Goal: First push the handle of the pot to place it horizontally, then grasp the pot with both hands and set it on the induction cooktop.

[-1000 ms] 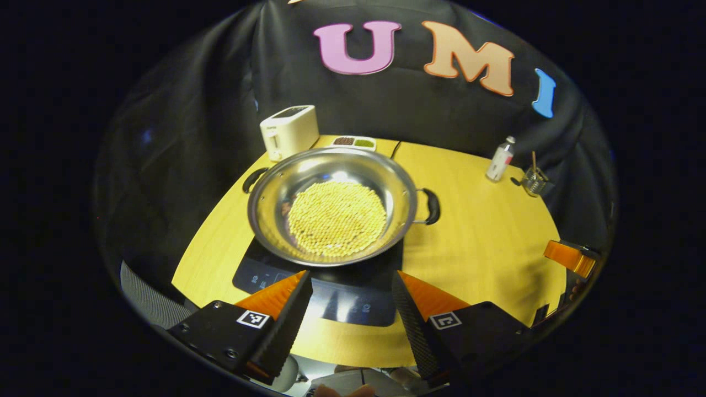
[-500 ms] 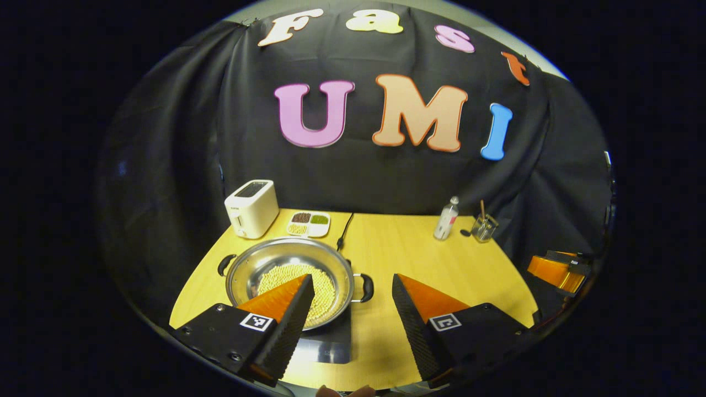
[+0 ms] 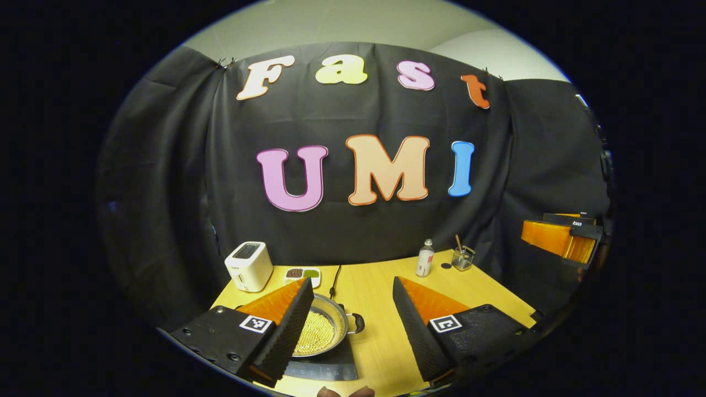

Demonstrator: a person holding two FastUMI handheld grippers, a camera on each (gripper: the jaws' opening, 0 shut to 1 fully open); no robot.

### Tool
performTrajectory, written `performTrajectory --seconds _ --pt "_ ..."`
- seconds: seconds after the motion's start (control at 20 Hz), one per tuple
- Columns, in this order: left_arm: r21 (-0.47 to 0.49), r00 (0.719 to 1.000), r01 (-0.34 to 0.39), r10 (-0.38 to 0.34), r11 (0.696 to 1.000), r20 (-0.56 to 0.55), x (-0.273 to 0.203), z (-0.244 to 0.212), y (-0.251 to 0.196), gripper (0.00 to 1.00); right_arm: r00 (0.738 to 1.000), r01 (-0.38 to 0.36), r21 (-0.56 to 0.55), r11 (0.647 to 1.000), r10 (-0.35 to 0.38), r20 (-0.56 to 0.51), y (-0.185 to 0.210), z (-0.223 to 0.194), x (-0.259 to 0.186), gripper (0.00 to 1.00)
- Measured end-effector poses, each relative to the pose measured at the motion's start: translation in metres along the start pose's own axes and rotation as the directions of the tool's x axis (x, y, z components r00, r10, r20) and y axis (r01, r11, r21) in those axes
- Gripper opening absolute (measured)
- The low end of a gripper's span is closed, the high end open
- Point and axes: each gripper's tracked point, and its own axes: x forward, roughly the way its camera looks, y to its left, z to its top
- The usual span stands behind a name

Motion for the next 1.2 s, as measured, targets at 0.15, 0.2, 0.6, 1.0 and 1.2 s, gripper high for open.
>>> performTrajectory --seconds 0.15,0.2,0.6,1.0,1.2 --pt "-0.019 1.0 -0.018 0.019 1.0 0.007 -0.015 -0.004 0.01 0.86 0.999 0.01 -0.012 1.0 -0.009 0.044 0.003 0.008 -0.013 0.96" --pt "-0.027 0.999 -0.03 0.031 0.999 0.01 -0.021 -0.006 0.014 0.87 0.999 0.005 -0.025 1.0 -0.004 0.046 0.006 0.005 -0.016 0.94" --pt "-0.096 0.984 -0.172 0.176 0.98 0.039 -0.066 -0.001 0.03 0.88 0.993 -0.085 -0.047 0.995 0.088 0.08 0.019 0.018 -0.022 0.97" --pt "-0.096 0.977 -0.081 0.098 0.992 0.188 -0.065 0.064 -0.054 0.83 0.975 -0.06 -0.093 0.994 0.078 0.21 -0.036 0.067 -0.043 0.98" --pt "-0.065 0.975 -0.081 0.092 0.995 0.202 -0.074 0.09 -0.069 0.88 0.968 -0.035 -0.081 0.996 0.054 0.246 -0.058 0.082 -0.052 0.99"
